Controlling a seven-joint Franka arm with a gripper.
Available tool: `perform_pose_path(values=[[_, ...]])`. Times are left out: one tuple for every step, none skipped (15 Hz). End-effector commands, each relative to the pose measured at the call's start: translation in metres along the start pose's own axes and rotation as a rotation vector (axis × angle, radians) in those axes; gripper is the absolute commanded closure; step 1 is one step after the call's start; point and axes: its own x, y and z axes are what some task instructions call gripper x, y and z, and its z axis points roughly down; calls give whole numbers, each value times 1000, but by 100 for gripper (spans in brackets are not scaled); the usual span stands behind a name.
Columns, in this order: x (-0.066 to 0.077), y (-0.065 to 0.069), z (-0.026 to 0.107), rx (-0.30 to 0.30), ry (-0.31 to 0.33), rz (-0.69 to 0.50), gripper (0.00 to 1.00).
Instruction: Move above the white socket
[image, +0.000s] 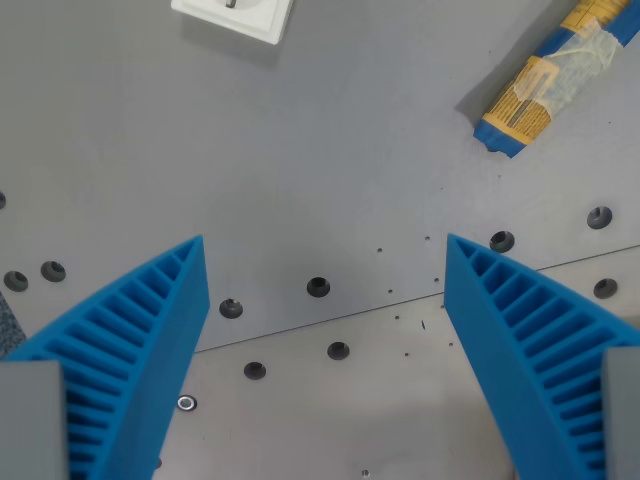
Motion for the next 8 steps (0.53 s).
perform_pose_path(values=[[0,0,-2,1,4,0,0],[0,0,-2,1,4,0,0],[0,0,-2,1,5,1,0],[0,0,-2,1,4,2,0],[0,0,-2,1,4,3,0],[0,0,-2,1,4,6,0],[0,0,-1,1,5,10,0],[1,0,-1,1,5,14,0]])
